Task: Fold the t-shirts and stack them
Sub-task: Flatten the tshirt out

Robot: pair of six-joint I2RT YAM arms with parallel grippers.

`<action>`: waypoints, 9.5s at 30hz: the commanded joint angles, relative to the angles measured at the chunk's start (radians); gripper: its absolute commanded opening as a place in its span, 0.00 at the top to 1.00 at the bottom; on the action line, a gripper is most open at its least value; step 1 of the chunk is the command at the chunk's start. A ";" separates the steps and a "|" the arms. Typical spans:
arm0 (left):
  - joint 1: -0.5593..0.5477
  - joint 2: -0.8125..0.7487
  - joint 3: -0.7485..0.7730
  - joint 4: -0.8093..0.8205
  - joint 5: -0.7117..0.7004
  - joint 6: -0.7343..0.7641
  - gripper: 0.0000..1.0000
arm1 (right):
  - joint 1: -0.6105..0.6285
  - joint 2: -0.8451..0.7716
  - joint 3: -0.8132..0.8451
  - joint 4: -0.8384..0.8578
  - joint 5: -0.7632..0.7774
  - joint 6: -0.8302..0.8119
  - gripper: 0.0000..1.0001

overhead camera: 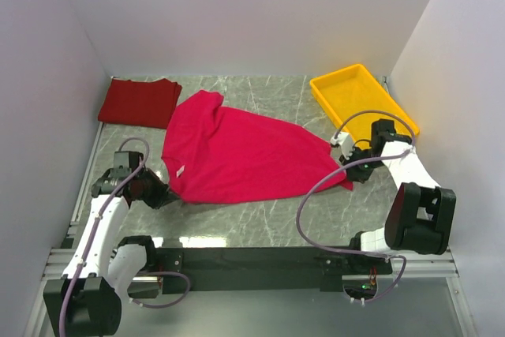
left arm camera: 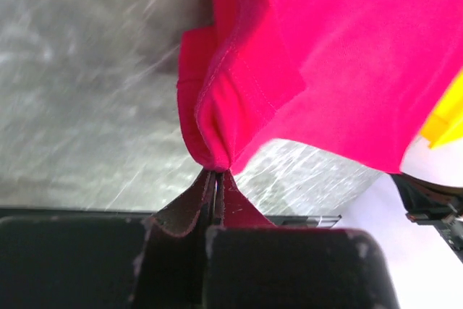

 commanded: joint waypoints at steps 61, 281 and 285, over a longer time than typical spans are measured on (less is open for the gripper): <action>0.053 0.313 0.313 0.429 -0.103 0.235 0.33 | 0.236 0.621 0.545 0.069 0.160 0.522 0.63; 0.074 0.207 0.110 0.500 -0.016 0.206 0.33 | 0.812 0.421 0.271 0.284 -0.208 1.041 0.43; 0.074 0.215 0.116 0.502 -0.011 0.206 0.33 | 0.834 0.444 0.275 0.277 -0.191 1.050 0.44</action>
